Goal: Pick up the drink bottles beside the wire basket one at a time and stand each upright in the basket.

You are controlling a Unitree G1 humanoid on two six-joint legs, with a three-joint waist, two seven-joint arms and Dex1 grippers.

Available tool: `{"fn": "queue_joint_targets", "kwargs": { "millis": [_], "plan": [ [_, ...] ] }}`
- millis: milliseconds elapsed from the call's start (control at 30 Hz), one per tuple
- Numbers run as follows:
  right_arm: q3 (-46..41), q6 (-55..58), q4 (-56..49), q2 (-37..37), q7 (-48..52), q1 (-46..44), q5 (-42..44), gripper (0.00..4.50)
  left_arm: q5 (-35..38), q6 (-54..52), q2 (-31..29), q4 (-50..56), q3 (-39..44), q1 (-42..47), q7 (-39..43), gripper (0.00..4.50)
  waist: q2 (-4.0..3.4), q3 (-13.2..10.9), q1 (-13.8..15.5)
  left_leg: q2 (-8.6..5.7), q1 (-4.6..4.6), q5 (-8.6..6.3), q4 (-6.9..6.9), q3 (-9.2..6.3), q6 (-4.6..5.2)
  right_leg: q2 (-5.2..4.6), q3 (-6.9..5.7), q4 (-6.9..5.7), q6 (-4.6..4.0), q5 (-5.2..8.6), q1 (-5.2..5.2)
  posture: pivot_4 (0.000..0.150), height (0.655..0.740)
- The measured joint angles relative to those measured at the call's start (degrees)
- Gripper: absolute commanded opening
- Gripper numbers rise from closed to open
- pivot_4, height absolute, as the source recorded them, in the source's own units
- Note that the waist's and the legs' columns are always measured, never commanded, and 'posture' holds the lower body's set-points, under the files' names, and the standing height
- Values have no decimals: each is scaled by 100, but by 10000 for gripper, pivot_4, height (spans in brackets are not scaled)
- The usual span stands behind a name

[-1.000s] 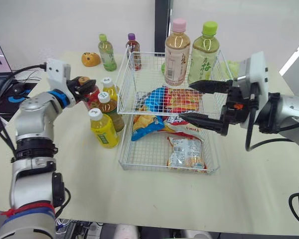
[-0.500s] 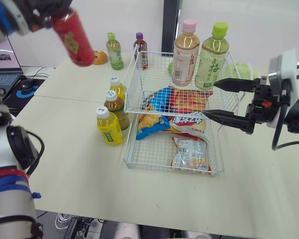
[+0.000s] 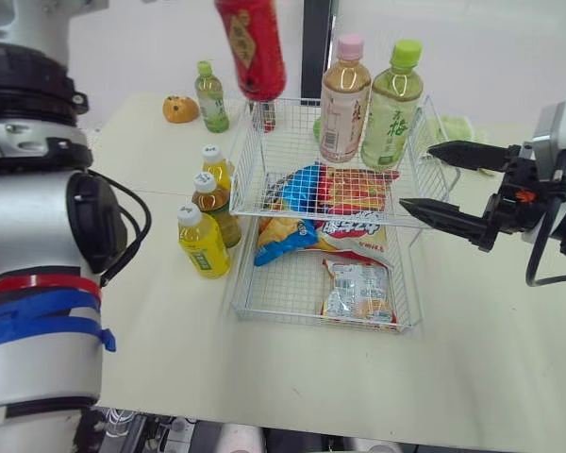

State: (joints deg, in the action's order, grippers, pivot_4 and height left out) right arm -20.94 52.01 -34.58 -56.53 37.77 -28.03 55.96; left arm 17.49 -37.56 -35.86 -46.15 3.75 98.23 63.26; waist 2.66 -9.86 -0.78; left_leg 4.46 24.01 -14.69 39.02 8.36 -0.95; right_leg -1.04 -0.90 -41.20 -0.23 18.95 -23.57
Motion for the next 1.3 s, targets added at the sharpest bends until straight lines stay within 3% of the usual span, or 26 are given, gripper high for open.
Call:
{"fn": "queue_joint_targets", "kwargs": {
  "millis": [267, 733, 1067, 1300],
  "plan": [
    [-96, 4, -124, -30, -197, 148, 168, 45000, -350, 581, 360, -834, -119, -11, -147, 13575, -1, 0, -79, -1, 0, 0, 1, 0, 0, 1, 2, -2, 0, 0, 0, 1500, 7211],
    [-101, -23, -59, -93, -352, 104, 167, 45000, -642, 918, 837, -1267, -131, -377, -401, 13575, -1, -1, -89, -1, 2, 0, 0, 2, 0, 1, 3, -1, 0, 0, -4, 1500, 7211],
    [-106, -23, -61, -110, -400, 106, 172, 45000, -618, 785, 796, -1200, -60, -348, -197, 44687, -2, -1, -91, -1, -1, 0, 2, 3, -1, 1, 5, -4, 0, 0, -2, 1500, 7211],
    [-245, -25, -73, -111, -410, 138, 230, 45000, -569, 373, -10, -378, 3, -357, 175, 44687, -5, -1, -113, 3, -5, 1, -1, 4, -2, 5, 8, -5, 0, 0, -2, 1500, 7211]
  ]
}}
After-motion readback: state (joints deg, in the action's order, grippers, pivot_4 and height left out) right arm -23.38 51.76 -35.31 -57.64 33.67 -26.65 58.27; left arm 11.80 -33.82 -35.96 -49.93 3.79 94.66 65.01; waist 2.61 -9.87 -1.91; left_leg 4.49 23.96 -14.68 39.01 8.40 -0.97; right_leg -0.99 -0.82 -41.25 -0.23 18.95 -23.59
